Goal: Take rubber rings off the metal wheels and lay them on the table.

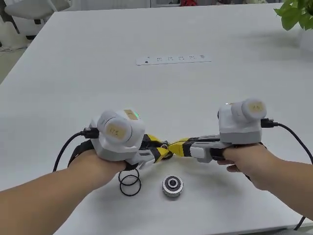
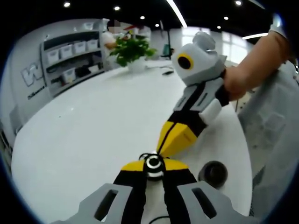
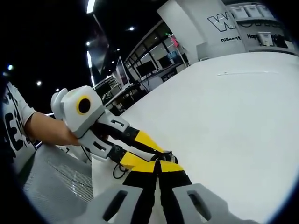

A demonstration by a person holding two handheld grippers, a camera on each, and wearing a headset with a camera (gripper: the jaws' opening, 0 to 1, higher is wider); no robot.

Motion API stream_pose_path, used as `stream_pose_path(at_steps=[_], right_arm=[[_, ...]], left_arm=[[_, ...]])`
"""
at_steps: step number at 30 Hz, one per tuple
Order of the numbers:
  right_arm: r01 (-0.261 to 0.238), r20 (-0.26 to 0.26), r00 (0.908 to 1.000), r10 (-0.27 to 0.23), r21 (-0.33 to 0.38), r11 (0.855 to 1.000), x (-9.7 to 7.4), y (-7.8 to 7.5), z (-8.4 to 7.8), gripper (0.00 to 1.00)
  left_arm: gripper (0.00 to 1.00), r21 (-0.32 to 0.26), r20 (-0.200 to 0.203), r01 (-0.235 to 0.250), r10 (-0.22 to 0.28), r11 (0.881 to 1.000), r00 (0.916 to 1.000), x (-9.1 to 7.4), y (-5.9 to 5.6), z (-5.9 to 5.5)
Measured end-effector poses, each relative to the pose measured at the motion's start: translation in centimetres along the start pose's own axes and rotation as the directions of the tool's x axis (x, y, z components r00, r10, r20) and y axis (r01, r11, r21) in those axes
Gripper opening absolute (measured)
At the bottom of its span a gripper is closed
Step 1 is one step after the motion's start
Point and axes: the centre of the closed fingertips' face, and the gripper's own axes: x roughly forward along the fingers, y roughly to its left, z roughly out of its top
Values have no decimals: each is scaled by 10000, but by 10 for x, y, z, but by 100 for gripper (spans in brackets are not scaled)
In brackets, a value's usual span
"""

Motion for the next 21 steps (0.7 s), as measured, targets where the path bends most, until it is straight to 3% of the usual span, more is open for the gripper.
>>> stream_pose_path(at_steps=[12, 21], right_arm=[[408, 6, 9992, -408, 137, 9991, -3, -6, -2, 0], [317, 146, 9994, -322, 316, 9990, -5, -1, 2, 0]], left_arm=[[13, -27, 6, 141, -141, 9999, 9999, 1, 1, 2], [14, -26, -77, 395, -395, 9992, 9992, -5, -1, 3]])
